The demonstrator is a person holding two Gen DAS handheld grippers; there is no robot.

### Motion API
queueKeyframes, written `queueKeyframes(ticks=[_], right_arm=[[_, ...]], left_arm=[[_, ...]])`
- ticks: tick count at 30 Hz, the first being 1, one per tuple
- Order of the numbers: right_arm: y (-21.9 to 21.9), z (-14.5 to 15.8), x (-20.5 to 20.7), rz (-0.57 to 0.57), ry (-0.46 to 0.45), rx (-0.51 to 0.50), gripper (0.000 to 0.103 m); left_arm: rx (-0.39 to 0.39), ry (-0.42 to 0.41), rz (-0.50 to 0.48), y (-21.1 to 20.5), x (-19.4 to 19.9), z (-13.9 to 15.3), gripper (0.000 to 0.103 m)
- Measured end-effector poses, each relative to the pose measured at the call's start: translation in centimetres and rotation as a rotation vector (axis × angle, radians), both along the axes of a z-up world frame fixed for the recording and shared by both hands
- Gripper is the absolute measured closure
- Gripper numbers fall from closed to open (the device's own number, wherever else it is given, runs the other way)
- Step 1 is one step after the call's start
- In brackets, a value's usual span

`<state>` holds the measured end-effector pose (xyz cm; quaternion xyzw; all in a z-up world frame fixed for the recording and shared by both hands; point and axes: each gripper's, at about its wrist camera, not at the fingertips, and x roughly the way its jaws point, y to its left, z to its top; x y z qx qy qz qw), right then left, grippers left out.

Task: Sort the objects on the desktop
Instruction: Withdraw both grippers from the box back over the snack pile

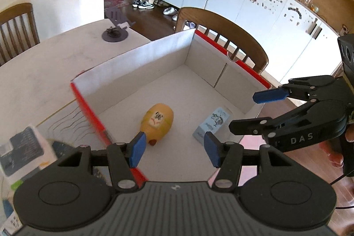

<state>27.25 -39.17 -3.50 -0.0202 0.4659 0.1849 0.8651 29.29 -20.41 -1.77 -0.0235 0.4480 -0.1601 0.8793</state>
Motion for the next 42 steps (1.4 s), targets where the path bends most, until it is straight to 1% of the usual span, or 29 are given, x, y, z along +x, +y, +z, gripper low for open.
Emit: queueKeyframes(ticks=[6,13,17,21,35,42], right_arm=[[1.9,1.5,-1.9,0.010,-0.027,0.020,0.021],[4.7,2.9,-4.2,0.016,-0.050,0.044,0.021],[6.4,3.3,-5.3,0.009,-0.060,0.050,0.021],[8.3,3.3,-6.5,0.006,-0.063,0.055,0.021],[15.3,3.2,-9.9,0.045,-0.074,0.055,0.021],[18.1,2.5,-11.2,0.071,-0.087,0.019,0.021]], left_arm=[[-0.025,-0.035,0.021,2.1,-2.7,1.1,0.047],[-0.058,-0.075,0.054,5.5,-6.2,2.0,0.047],[-0.055,-0.089,0.068,7.3,-8.0,2.3,0.047],[-0.035,-0.108,0.090,9.3,-10.1,2.2,0.047],[-0.014,-0.102,0.189,17.4,-17.3,1.5,0.047],[-0.002,-0.087,0.232,20.5,-20.0,0.6,0.047]])
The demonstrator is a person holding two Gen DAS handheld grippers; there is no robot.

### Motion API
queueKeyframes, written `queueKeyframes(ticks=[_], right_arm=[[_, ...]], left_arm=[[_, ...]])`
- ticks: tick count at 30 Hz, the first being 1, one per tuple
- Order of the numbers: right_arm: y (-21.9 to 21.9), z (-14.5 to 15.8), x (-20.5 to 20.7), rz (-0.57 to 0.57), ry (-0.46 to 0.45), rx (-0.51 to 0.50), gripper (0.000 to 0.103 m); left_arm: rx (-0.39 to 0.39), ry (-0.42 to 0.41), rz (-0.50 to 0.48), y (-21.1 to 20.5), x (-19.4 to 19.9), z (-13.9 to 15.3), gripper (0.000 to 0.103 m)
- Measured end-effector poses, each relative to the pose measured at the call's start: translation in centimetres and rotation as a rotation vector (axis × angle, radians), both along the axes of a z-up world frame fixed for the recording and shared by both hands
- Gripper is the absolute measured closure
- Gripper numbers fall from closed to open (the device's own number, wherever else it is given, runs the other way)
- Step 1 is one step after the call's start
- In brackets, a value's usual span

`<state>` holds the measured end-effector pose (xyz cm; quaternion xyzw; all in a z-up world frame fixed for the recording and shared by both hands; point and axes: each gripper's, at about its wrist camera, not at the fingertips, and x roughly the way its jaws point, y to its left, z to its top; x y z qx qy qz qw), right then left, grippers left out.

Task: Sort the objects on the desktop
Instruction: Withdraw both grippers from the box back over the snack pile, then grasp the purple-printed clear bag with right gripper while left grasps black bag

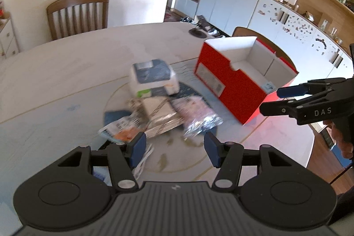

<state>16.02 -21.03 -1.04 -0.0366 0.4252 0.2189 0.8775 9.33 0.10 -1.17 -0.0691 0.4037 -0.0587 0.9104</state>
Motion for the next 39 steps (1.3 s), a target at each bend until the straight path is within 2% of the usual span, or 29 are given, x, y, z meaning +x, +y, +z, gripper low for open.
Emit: queueKeyframes(ticks=[3,6,13,23,30,34,39], right_arm=[[0.9,-0.3,-0.3,0.004,0.005,-0.006,0.021],[1.6,-0.6,-0.5,0.004,0.011,-0.011,0.021],[2.7,-1.7,-0.7,0.006,0.036,-0.013,0.021],[4.2,-3.0,-0.6,0.013,0.048,-0.027,0.016],[4.6,-4.0,-0.2,0.014,0.036,-0.036,0.014],[5.0,-4.5,0.7,-0.004,0.021,-0.045,0.014],[5.3,-5.5,2.5,-0.031,0.027,-0.055,0.014]], left_arm=[[0.003,0.012,0.014,1.1,-1.0,-0.5,0.047],[0.007,0.023,0.021,2.1,-1.8,-1.1,0.040],[0.010,0.056,0.044,3.6,-3.2,-2.7,0.040],[0.042,0.105,0.039,4.7,-4.2,-5.2,0.033],[0.040,0.157,0.044,5.4,-4.5,-7.5,0.033],[0.051,0.160,0.045,5.4,-4.8,-8.1,0.021],[0.047,0.179,0.058,5.4,-4.5,-8.8,0.020]])
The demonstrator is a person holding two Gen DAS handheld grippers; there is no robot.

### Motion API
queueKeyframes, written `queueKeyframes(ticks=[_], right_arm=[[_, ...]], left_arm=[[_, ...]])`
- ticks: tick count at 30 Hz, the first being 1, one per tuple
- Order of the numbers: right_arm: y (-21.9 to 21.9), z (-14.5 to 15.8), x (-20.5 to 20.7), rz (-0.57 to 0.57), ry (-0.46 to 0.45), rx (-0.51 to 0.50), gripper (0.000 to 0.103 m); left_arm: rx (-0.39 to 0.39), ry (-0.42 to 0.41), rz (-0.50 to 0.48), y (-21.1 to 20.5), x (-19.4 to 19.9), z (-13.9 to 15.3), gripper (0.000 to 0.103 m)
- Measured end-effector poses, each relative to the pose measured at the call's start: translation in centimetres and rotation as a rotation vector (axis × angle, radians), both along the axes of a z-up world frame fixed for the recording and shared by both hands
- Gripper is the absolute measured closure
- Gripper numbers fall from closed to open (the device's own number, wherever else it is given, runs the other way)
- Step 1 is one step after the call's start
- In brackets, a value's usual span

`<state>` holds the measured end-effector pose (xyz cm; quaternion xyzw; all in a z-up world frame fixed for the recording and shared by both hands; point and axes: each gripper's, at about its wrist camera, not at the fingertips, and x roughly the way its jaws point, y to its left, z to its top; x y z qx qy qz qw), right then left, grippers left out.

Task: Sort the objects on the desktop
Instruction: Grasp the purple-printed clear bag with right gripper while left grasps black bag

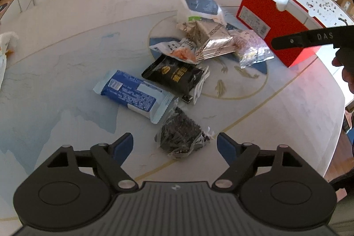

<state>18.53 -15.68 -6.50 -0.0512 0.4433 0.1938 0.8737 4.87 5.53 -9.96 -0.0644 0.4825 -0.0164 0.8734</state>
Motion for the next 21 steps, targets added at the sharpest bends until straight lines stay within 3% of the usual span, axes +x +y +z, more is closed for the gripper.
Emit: queueKeyframes(ticks=[21], right_arm=[[3.6,-4.3,6.9,-0.078,0.071,-0.055,0.016]], left_arm=[[0.065,-0.023,-0.056,-1.3,0.6,-1.6,0.020]])
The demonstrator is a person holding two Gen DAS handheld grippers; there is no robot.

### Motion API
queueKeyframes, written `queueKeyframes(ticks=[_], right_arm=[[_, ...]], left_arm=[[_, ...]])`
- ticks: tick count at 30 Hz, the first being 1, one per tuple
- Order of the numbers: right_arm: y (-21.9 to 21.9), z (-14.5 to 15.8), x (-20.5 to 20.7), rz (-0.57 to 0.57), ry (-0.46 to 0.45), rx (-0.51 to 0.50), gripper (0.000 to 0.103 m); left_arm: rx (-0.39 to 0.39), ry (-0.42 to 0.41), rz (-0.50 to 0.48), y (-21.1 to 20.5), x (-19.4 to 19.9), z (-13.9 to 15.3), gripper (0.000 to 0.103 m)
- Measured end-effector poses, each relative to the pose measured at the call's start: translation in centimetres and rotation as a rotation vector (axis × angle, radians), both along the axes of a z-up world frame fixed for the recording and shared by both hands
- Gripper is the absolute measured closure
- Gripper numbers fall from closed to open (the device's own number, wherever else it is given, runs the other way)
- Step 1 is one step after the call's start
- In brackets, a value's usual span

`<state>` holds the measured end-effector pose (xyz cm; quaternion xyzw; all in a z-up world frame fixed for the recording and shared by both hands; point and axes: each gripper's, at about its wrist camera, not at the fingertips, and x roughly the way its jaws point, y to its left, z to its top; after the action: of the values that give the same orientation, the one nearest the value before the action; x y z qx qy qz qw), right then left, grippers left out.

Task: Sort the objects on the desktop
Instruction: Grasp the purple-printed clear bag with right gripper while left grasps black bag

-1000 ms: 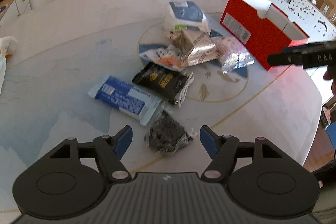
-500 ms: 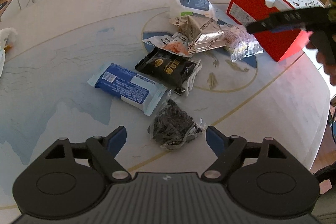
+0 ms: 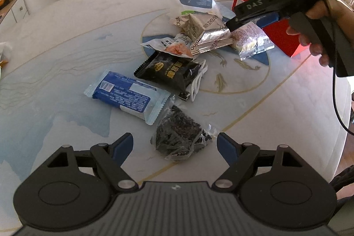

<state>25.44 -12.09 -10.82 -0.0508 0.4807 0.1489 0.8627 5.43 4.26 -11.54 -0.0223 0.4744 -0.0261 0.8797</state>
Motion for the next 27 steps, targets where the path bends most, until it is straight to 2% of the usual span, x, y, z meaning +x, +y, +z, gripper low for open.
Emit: queueKeyframes(ticks=[12,20,24,27], right_arm=[[-0.3,-2.4,1.5,-0.032,0.067,-0.013,0.024],[-0.2,-2.9,1.0,-0.011,0.042,-0.052,0.031],[-0.5,-2.8,0.8,-0.008,0.040,-0.054,0.032],[-0.8,-2.8,0.4,-0.009,0.040,-0.054,0.032]], left_arm=[[0.019,-0.020,-0.016,-0.3,0.4,-0.5,0.020],[0.036,-0.028,-0.017,-0.6,0.6,-0.6,0.021],[0.038,-0.030,-0.022,-0.8,0.7,-0.6,0.025],[0.041,-0.025,-0.025,-0.9,0.8,-0.8,0.034]])
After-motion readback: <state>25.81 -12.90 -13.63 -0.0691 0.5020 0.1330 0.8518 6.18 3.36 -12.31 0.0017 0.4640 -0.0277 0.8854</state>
